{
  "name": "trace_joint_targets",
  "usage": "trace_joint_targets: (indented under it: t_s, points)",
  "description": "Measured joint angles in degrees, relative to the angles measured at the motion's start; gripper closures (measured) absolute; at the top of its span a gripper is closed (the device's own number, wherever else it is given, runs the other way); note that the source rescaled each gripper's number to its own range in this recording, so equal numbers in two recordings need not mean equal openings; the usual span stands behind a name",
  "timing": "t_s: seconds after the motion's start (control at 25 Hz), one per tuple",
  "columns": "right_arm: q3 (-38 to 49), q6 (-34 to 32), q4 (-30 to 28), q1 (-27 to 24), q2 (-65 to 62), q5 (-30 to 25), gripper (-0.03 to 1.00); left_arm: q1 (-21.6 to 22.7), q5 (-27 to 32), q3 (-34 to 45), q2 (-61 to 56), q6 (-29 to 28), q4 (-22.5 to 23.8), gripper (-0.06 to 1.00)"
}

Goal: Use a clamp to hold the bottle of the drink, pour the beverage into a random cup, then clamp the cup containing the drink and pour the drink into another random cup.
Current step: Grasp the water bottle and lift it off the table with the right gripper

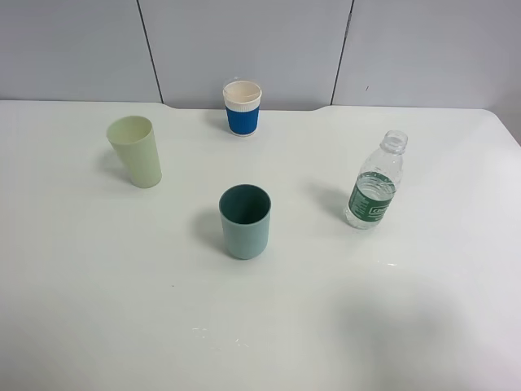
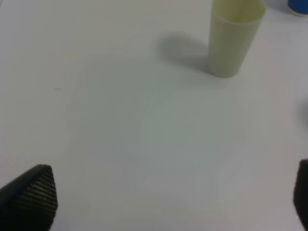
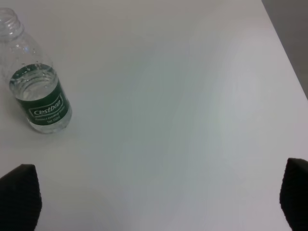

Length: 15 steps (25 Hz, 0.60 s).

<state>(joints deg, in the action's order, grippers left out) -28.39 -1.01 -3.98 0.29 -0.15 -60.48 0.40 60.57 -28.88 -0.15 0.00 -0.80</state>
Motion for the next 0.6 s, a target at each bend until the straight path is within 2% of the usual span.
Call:
trace_joint_targets:
  t_s: [0.6]
  points:
    - [0.0,0.0,0.0,0.0,0.0,0.0,-0.03,0.0,0.0,0.0,0.0,0.3,0.0,-0.06]
